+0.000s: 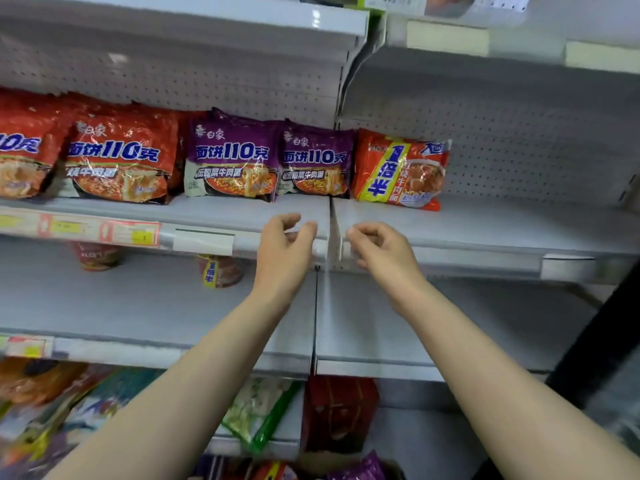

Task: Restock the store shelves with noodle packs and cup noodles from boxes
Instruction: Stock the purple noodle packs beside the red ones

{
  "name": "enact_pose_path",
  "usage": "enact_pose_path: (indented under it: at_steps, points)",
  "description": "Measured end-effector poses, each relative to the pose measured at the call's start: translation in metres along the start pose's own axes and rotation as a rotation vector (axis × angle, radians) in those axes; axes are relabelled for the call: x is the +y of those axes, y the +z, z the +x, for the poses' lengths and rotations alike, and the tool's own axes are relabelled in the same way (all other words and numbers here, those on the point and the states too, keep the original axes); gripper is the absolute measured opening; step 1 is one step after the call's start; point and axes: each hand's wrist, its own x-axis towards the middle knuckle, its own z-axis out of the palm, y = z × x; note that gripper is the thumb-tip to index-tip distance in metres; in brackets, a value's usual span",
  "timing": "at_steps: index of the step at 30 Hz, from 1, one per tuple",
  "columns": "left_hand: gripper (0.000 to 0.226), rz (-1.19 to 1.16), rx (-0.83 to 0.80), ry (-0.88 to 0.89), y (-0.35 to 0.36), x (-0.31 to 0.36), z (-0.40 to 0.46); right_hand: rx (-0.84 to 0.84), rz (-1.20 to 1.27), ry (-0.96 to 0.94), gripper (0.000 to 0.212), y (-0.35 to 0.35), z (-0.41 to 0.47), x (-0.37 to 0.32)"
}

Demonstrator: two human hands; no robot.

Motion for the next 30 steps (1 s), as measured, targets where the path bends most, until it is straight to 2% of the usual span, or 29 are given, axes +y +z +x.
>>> enact_pose_path:
  at_steps: [8, 13, 18, 21, 24, 27, 30]
  points:
    - [0.033, 0.074, 0.037, -0.084, 0.04, -0.052, -0.059, -0.036, -0.024, 0.12, 0.014, -0.034, -0.046, 0.057]
    - [0.033, 0.097, 0.011, -0.289, 0.047, -0.12, -0.113, -0.059, -0.108, 0.317, 0.007, -0.043, -0.085, 0.143]
    - [0.026, 0.175, -0.007, -0.472, 0.04, -0.184, -0.154, -0.11, -0.172, 0.505, 0.027, -0.038, -0.12, 0.21]
    - [0.029, 0.228, -0.033, -0.614, 0.028, -0.226, -0.186, -0.164, -0.229, 0.598, 0.031, -0.03, -0.146, 0.246]
    - [0.02, 0.264, -0.027, -0.733, 0.013, -0.264, -0.211, -0.23, -0.301, 0.703, 0.03, -0.013, -0.167, 0.278]
    - [0.03, 0.296, -0.031, -0.846, -0.006, -0.297, -0.229, -0.287, -0.305, 0.795, 0.029, 0.008, -0.183, 0.301]
    - [0.032, 0.31, -0.02, -0.957, -0.031, -0.33, -0.239, -0.337, -0.329, 0.862, 0.029, 0.035, -0.195, 0.325]
